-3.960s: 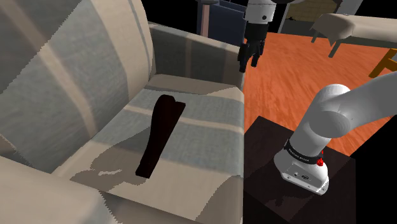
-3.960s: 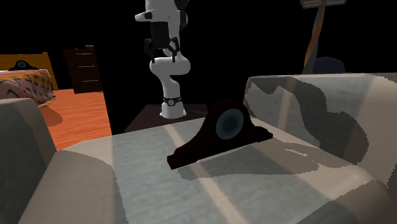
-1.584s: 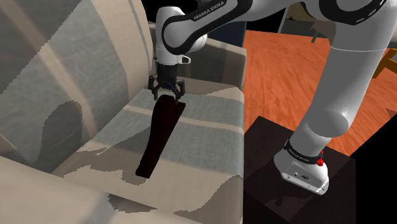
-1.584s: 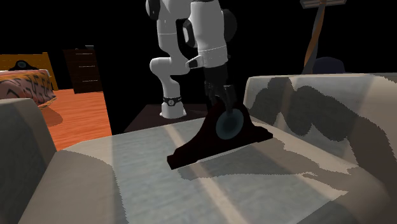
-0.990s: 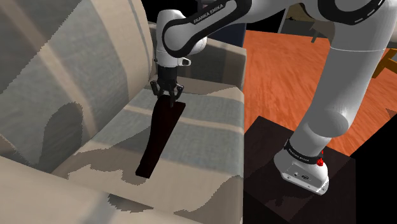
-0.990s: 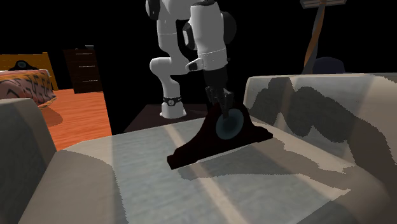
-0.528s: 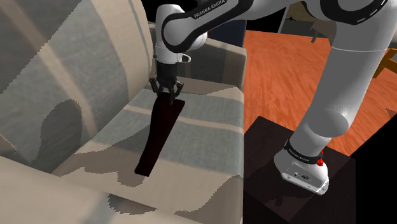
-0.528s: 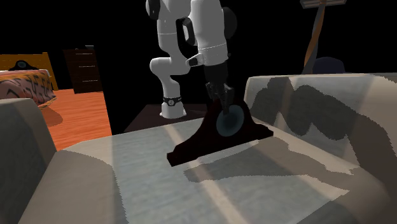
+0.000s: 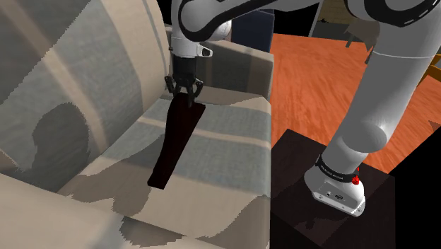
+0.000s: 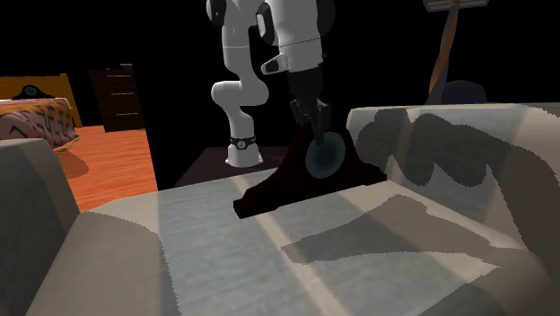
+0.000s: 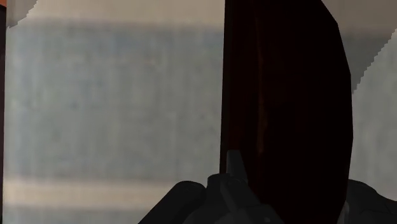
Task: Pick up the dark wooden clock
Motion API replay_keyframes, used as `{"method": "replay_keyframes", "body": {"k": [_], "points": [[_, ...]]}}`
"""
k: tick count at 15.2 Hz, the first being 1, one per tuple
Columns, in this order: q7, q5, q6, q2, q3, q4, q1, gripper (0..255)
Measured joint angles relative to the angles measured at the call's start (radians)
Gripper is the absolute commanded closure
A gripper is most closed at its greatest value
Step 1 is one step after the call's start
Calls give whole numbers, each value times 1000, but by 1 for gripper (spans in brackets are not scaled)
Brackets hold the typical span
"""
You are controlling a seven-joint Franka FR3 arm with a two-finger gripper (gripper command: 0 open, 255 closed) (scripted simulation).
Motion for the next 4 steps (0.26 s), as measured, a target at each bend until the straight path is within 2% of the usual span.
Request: {"method": "replay_keyframes", "body": {"k": [4], "points": [[5,3,-43,-14,0,30,-2,255]]}}
